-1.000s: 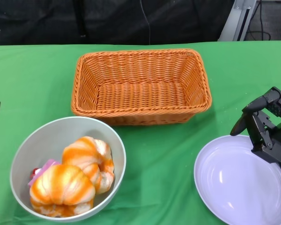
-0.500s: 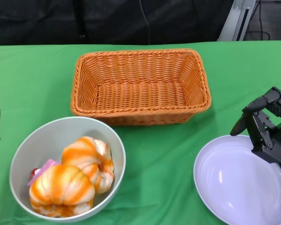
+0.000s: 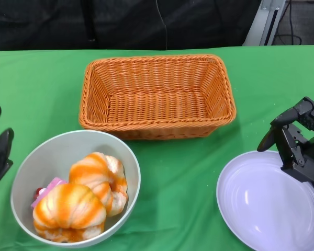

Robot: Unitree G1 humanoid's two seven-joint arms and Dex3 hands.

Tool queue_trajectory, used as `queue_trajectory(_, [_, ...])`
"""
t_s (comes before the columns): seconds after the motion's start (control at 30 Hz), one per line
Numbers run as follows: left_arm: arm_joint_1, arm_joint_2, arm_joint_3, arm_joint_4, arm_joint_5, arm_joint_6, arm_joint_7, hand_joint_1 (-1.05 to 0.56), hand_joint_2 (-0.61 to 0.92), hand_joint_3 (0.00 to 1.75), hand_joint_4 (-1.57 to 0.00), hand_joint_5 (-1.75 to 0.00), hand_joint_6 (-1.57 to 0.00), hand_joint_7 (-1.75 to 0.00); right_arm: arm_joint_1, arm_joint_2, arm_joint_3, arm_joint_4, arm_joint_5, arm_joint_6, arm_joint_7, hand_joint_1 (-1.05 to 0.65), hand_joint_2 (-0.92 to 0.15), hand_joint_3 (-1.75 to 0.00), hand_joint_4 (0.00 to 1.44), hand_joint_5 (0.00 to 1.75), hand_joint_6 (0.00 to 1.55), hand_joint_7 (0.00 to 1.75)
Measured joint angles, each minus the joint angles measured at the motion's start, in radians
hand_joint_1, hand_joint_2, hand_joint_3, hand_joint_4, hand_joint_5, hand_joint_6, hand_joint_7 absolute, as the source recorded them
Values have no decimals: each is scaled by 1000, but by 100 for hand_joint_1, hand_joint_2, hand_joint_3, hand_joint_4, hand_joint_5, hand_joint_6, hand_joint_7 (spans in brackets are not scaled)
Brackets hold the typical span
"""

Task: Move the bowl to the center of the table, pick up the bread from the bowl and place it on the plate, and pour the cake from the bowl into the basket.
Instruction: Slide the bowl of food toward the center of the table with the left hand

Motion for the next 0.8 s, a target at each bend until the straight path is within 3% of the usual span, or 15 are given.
queue_trajectory(0.8, [-1, 32, -36, -51, 75, 247, 85, -75, 92, 64, -23, 0, -20, 0, 0, 0, 1, 1, 0, -4, 1, -9, -75, -85, 79, 169, 67, 145])
